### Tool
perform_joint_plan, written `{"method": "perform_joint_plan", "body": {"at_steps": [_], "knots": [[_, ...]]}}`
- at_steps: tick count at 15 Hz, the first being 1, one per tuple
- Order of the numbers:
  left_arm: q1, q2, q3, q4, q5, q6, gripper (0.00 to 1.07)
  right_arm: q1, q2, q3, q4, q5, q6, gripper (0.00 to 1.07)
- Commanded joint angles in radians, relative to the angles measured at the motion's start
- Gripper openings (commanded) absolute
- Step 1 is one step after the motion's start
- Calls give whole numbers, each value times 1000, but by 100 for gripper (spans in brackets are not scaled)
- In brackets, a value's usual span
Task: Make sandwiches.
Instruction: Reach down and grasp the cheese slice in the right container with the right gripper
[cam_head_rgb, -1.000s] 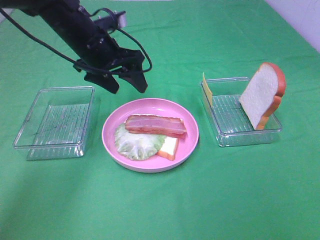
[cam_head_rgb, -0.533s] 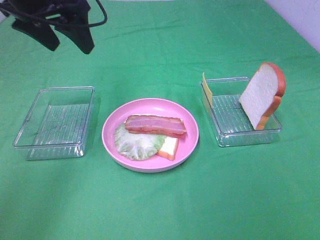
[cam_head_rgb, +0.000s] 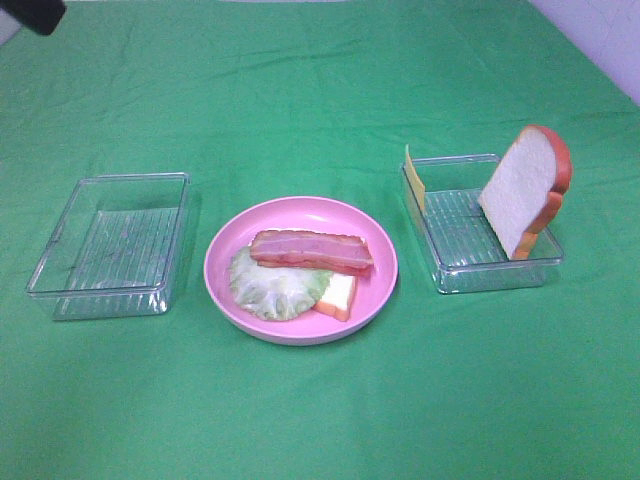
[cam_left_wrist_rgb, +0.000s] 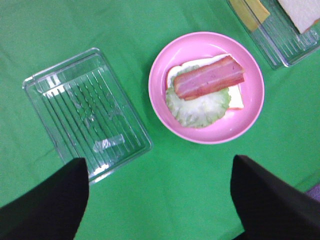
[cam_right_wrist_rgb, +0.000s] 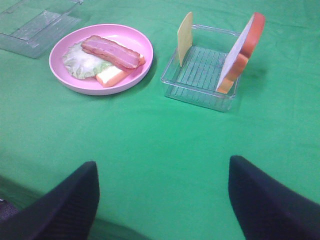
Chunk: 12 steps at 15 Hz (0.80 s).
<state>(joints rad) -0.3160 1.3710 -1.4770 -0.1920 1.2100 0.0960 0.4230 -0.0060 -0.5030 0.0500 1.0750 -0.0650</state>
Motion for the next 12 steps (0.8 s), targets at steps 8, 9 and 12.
{"method": "perform_joint_plan", "body": {"at_steps": [8, 9, 12], "knots": [[1, -593, 686, -1, 5, 4, 75, -1, -7, -1, 0, -14, -6, 70], [1, -664, 740, -1, -25, 24, 75, -1, -7, -1, 0, -14, -6, 70], [1, -855, 819, -1, -94, 33, 75, -1, -7, -1, 0, -14, -6, 70]]}}
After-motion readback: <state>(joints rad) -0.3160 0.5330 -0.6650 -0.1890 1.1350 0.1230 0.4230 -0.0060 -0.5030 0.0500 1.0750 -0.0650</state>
